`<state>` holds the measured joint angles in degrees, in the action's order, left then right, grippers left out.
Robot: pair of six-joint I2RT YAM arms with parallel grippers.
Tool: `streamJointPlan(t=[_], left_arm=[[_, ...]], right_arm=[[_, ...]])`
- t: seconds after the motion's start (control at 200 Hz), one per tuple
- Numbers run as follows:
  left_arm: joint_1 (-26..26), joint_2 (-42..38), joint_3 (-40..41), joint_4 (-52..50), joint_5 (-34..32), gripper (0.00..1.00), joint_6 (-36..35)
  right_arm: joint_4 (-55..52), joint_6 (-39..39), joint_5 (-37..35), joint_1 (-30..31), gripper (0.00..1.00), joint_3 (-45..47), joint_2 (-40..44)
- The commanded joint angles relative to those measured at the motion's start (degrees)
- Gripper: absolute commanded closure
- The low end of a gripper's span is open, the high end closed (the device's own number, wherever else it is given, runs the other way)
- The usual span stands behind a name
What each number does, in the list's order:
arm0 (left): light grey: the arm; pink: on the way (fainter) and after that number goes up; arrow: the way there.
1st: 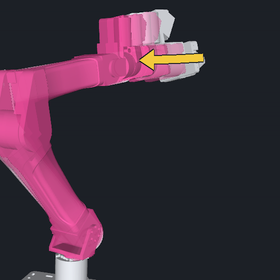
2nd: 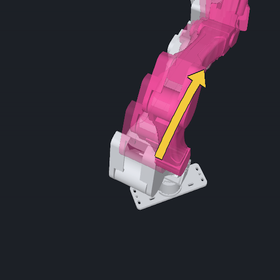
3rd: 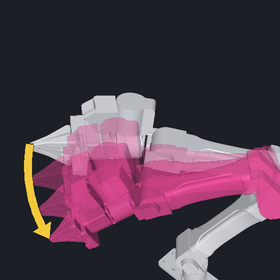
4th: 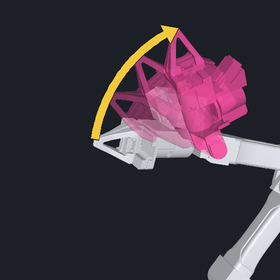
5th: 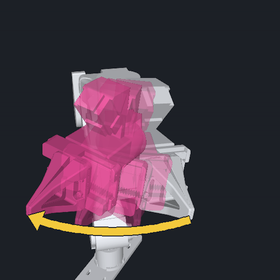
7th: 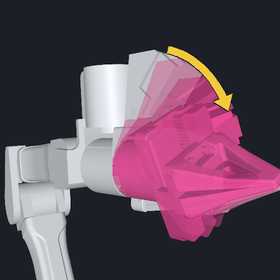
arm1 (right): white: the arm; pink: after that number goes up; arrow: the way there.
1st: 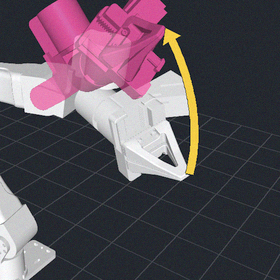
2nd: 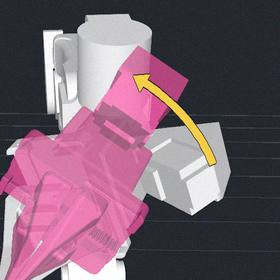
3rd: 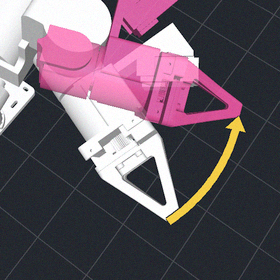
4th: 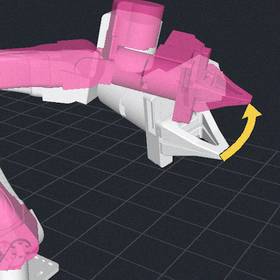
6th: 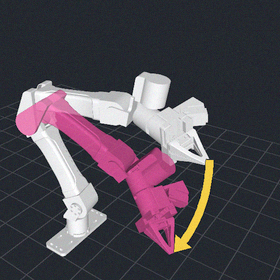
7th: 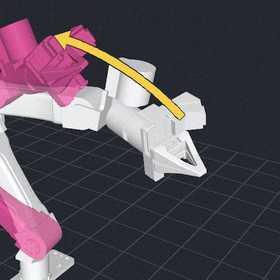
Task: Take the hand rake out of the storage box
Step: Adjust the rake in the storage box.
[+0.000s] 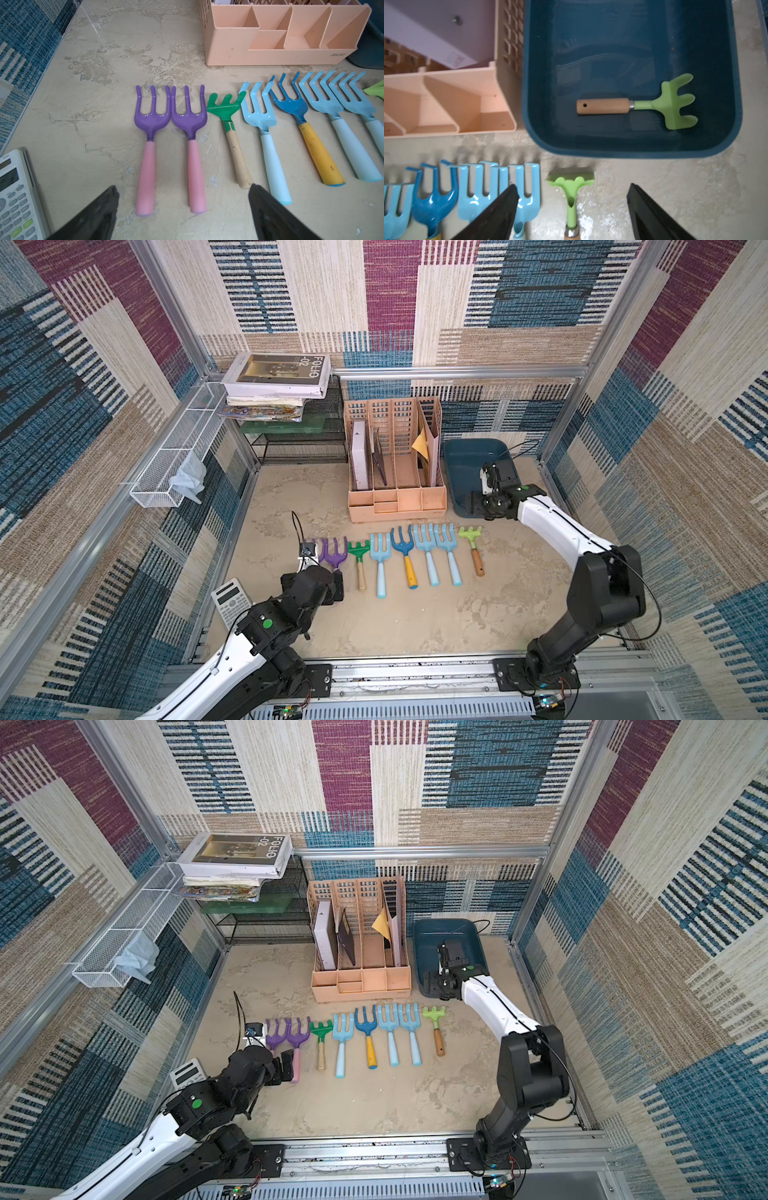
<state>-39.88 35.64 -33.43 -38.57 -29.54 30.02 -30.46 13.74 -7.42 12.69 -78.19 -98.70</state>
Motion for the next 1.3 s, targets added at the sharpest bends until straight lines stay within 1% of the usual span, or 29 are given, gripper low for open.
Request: streamJointPlan(t=[0.0, 0.11, 0.245, 0.325, 0.406, 0.486, 0.676, 0.781, 0.871, 1.107, 1.192, 1.292], left_arm=[[0.1, -0.4, 0.2, 1.2, 0.3, 0.01, 0.0], [0.1, -0.2, 0.1, 1.2, 0.1, 0.01, -0.1], [0.1, 0.1, 0.0, 1.2, -0.3, 0.01, 0.0], [0.1, 0.3, 0.0, 1.2, -0.6, 0.01, -0.1], [0.1, 0.5, -0.1, 1.0, -0.8, 0.01, 0.0], [0.1, 0.5, -0.1, 1.0, -0.8, 0.01, 0.0], [0.1, 0.8, -0.2, 1.0, -1.0, 0.01, 0.0], [0.1, 0.8, -0.2, 0.7, -1.4, 0.01, 0.1], [0.1, 0.9, -0.2, 0.7, -1.7, 0.01, 0.0], [0.1, 2.0, -0.6, 0.3, -3.1, 0.01, 0.1], [0.1, 2.8, -0.8, 0.2, -3.9, 0.01, 0.3], [0.1, 4.0, -1.1, 0.2, -4.9, 0.01, 0.1]], right_arm=[[-3.4, -4.1, 1.2, -2.6, 0.15, -5.4, -6.0], [-5.6, -8.3, 3.3, -4.8, 0.14, -10.1, -11.6], [-9.6, -11.5, 5.1, -7.2, 0.14, -15.8, -17.4], [-12.7, -13.6, 9.4, -7.9, 0.14, -19.3, -20.6], [-14.4, -16.3, 12.4, -7.8, 0.14, -20.8, -22.8], [-15.4, -17.4, 11.7, -7.7, 0.14, -21.9, -24.7], [-19.5, -17.0, 5.7, -7.6, 0.15, -29.4, -31.8], [-20.6, -16.7, 4.5, -7.6, 0.16, -34.3, -35.5], [-20.6, -16.5, 5.8, -7.8, 0.16, -38.4, -37.9], [-20.1, -15.4, 6.5, -8.4, 0.16, -50.1, -44.5], [-19.2, -15.4, 9.1, -8.7, 0.17, -53.6, -46.3], [-20.3, -12.7, 11.3, -8.9, 0.18, -57.7, -46.4]])
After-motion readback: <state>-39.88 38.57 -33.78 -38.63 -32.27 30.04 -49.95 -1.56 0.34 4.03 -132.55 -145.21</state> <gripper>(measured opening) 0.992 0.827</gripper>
